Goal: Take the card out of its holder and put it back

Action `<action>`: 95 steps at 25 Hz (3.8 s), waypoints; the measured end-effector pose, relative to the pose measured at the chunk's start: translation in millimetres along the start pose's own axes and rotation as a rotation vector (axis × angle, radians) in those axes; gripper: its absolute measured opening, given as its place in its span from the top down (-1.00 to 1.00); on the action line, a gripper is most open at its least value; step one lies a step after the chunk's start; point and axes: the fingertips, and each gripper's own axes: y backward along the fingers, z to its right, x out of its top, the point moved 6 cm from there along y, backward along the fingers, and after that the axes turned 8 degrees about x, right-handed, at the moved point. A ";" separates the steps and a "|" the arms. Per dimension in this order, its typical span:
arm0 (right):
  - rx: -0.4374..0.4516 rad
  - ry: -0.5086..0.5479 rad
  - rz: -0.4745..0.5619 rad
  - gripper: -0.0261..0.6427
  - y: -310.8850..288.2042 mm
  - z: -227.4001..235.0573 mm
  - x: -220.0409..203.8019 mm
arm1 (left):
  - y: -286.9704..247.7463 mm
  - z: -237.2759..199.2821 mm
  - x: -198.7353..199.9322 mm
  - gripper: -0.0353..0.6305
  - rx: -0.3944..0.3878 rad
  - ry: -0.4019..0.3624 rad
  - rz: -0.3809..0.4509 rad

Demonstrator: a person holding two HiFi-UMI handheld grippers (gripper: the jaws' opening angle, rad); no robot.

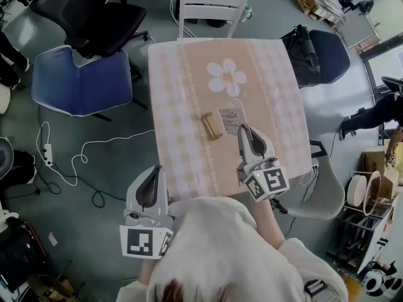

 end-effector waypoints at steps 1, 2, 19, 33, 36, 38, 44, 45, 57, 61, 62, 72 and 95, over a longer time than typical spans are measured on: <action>0.000 -0.004 -0.006 0.88 -2.4 2.9 -3.5 | -1.6 -0.4 -0.1 0.89 0.004 0.000 -0.001; 0.000 -0.008 -0.013 0.88 -4.6 5.4 -6.3 | -3.0 -0.9 -0.2 0.89 0.008 0.000 -0.003; 0.012 -0.065 -0.114 0.88 -22.4 17.8 -36.3 | -14.1 -0.1 -1.7 0.89 0.029 0.007 -0.039; 0.027 -0.086 -0.157 0.88 -33.8 18.1 -46.3 | -17.9 -3.8 -1.0 0.89 0.038 0.014 -0.043; 0.021 -0.092 -0.177 0.88 -34.1 17.5 -49.1 | -18.1 -2.7 -2.1 0.89 0.036 0.013 -0.044; 0.017 -0.094 -0.185 0.88 -33.8 17.4 -50.5 | -17.9 -2.6 -1.8 0.89 0.036 0.012 -0.042; 0.009 -0.096 -0.206 0.88 -37.0 17.8 -52.9 | -17.5 -4.9 -2.7 0.89 0.044 0.018 -0.041; 0.007 -0.097 -0.210 0.88 -37.5 17.9 -53.1 | -17.1 -4.8 -2.5 0.89 0.044 0.016 -0.042; 0.008 -0.093 -0.242 0.88 -44.0 18.1 -55.5 | -16.9 -4.9 -1.8 0.89 0.047 0.018 -0.038; 0.011 -0.083 -0.243 0.88 -44.8 17.5 -56.0 | -16.7 -4.4 -1.6 0.89 0.046 0.019 -0.040; 0.012 -0.081 -0.242 0.88 -44.9 17.5 -56.3 | -16.9 -4.5 -1.5 0.89 0.045 0.016 -0.038; 0.026 -0.060 -0.271 0.88 -51.0 15.7 -65.2 | -17.2 -3.7 -0.7 0.89 0.039 0.015 -0.037; 0.051 -0.052 -0.344 0.88 -60.7 13.4 -92.4 | -18.5 -5.1 -2.1 0.89 0.050 0.016 -0.033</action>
